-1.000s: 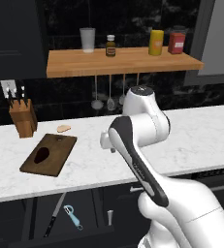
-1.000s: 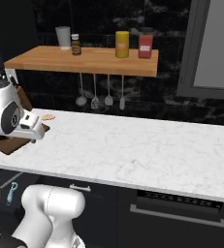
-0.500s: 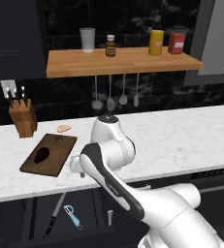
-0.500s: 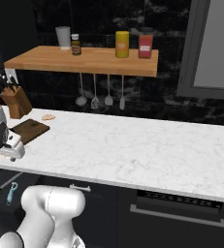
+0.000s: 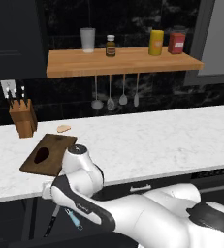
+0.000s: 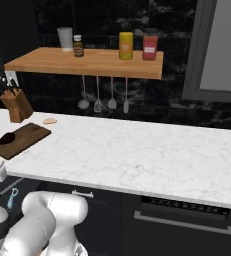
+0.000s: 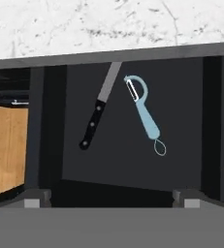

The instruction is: Place the appropriate cutting tool for cutting the avocado skin on the cutting board.

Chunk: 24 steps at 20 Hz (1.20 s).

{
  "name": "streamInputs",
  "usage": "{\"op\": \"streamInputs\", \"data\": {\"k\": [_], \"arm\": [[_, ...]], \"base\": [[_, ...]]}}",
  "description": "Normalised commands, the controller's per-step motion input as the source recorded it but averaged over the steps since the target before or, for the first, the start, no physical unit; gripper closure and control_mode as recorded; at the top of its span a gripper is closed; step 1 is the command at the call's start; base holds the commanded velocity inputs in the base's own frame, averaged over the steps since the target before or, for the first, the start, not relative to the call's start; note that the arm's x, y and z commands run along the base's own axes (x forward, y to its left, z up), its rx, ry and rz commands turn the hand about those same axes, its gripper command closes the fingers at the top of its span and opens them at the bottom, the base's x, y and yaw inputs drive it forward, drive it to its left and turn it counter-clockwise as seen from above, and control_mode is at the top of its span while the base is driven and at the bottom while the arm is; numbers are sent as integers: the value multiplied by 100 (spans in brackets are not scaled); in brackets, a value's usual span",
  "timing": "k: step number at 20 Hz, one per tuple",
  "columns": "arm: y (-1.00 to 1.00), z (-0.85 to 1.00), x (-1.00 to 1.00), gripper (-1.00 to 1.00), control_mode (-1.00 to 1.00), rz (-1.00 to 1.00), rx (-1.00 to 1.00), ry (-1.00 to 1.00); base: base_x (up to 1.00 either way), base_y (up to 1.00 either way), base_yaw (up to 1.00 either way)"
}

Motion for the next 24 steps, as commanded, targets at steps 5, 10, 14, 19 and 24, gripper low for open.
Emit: {"op": "streamInputs", "data": {"k": [5,10,14,19,24], "arm": [[59,-48,-3,-100,-100,0,-1,15],[4,-52,-13,-100,-100,0,0,6],[7,-54,0,-100,-100,0,-3,7],[2,-42,0,-100,-100,0,-3,1],[0,-25,0,-100,-100,0,-1,3]], "base": [[0,0,0],[0,0,0],[0,0,0],[0,0,0],[0,0,0]]}}
